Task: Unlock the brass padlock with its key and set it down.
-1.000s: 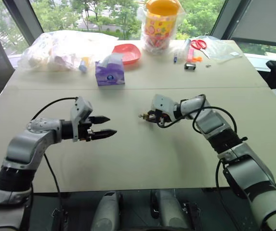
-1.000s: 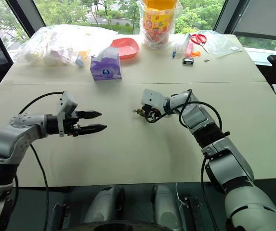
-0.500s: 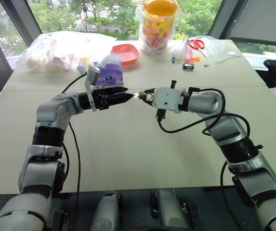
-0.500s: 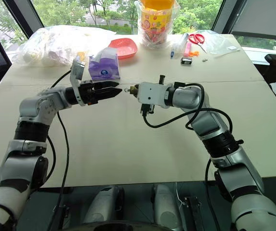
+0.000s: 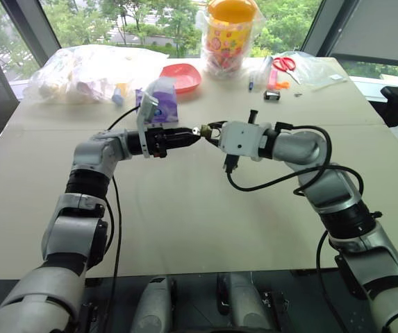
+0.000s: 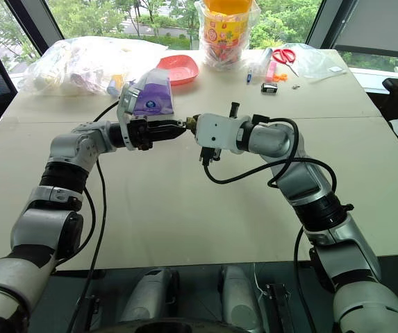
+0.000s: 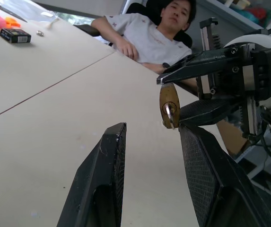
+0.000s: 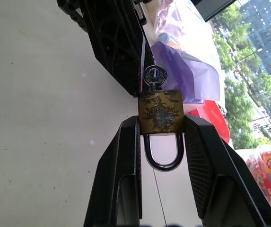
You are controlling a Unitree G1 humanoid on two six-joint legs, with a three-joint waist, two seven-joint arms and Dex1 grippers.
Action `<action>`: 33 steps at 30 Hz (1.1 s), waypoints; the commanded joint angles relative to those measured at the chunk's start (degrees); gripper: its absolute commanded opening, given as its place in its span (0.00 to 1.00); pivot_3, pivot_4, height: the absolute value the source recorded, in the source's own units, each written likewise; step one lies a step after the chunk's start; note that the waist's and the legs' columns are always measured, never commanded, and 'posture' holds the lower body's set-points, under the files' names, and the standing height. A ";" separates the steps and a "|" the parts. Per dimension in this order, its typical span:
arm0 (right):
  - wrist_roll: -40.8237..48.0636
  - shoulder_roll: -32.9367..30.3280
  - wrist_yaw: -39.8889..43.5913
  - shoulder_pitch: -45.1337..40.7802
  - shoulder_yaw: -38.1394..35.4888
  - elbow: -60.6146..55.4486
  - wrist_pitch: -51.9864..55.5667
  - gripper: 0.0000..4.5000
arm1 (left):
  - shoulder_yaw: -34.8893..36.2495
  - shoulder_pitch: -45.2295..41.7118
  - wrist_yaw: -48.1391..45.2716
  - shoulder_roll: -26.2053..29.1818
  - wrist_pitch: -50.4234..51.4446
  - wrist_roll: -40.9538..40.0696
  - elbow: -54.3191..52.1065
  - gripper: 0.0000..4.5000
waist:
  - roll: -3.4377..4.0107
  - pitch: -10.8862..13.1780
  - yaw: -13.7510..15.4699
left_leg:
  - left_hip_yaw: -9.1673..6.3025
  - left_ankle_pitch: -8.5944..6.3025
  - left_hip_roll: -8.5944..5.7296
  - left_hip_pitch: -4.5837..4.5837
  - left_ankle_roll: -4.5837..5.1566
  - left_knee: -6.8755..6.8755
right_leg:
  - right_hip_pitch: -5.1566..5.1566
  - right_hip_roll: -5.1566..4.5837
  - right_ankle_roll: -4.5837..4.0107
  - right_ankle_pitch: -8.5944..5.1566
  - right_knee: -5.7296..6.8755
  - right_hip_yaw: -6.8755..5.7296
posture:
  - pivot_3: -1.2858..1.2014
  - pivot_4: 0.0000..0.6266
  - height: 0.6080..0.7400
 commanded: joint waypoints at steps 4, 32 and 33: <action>0.24 0.44 -0.29 0.04 -1.30 -2.94 0.13 0.15 | 2.13 -2.24 -0.72 -0.10 -0.51 -0.37 -0.26 0.40 | 0.00 0.00 -0.01 | 0.00 0.00 0.00 0.00 0.00 0.00 | 0.00 0.00 0.00 0.00 0.00 0.00 | 0.52 0.24 1.00; 2.65 2.36 1.08 0.04 -2.45 -4.50 5.95 0.15 | -8.65 5.67 3.38 0.45 -38.30 21.08 -4.28 0.01 | 0.00 0.00 0.13 | 0.01 0.00 0.00 0.00 0.00 0.00 | 0.00 -0.01 -0.02 0.01 0.00 0.01 | 0.52 0.24 1.00; 2.41 2.28 1.14 0.03 -2.36 -4.46 5.72 0.15 | -7.36 5.18 3.26 0.01 -32.93 18.57 -4.42 0.01 | 0.00 0.00 0.12 | 0.01 0.00 0.00 0.00 0.00 0.00 | 0.00 -0.01 -0.01 0.01 0.01 0.00 | 0.52 0.24 1.00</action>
